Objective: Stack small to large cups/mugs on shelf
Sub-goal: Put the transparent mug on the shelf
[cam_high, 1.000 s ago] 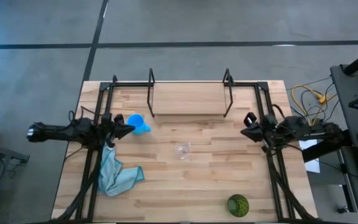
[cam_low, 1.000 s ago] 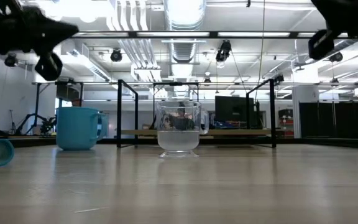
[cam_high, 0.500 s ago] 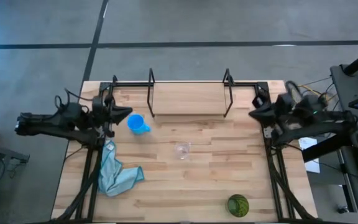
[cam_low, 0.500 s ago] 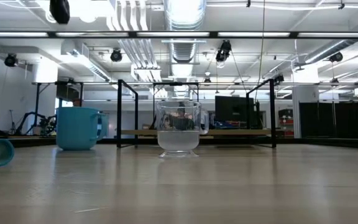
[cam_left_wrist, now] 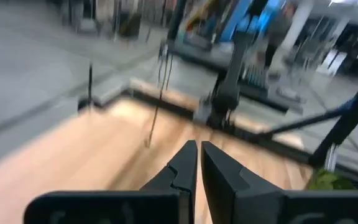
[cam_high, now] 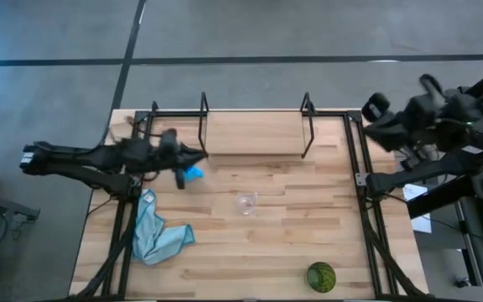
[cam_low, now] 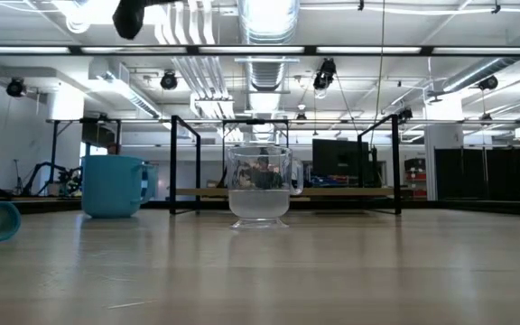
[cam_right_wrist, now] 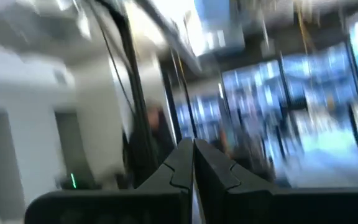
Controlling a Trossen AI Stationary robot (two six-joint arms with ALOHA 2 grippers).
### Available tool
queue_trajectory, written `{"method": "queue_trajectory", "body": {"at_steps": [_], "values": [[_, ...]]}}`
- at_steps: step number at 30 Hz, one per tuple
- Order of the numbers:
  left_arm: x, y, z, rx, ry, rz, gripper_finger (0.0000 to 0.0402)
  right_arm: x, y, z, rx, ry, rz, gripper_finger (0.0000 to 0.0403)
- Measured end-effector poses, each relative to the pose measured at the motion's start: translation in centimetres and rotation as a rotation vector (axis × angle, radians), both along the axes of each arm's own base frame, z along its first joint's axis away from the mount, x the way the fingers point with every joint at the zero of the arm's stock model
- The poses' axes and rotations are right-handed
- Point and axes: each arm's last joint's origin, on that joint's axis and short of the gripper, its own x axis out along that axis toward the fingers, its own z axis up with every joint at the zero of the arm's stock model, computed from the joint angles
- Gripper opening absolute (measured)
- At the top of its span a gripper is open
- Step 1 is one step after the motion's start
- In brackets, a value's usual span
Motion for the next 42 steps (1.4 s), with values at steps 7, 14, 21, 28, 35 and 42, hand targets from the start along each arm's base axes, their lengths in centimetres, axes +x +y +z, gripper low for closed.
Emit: {"method": "queue_trajectory", "body": {"at_steps": [7, 14, 21, 28, 35, 42], "values": [[2.5, -0.6, 0.0, -0.041, 0.083, -0.126, 0.0008, 4.0, 0.3, -5.7, 0.114, 0.569, -0.023, 0.0009], [2.1, -0.5, 2.9, 0.09, 0.219, -0.156, 0.0008, 8.8, 0.5, -9.8, 0.104, 0.836, -0.075, 0.0009], [0.8, -0.3, 4.3, 0.158, 0.325, -0.119, 0.0008, 13.9, 1.0, -12.9, 0.089, 0.994, -0.085, 0.0009], [-0.1, -0.2, 4.9, 0.223, 0.304, -0.134, 0.0008, 18.4, 1.4, -14.8, 0.067, 1.09, -0.078, 0.0009], [-0.3, -0.2, 4.9, 0.229, 0.306, -0.135, 0.0008, 22.3, 1.7, -15.9, -0.039, 1.189, -0.055, 0.0009], [-0.6, -0.2, 4.6, 0.225, 0.346, -0.138, 0.0008, 24.5, 1.9, -18.0, -0.099, 1.467, -0.023, 0.0011]]}}
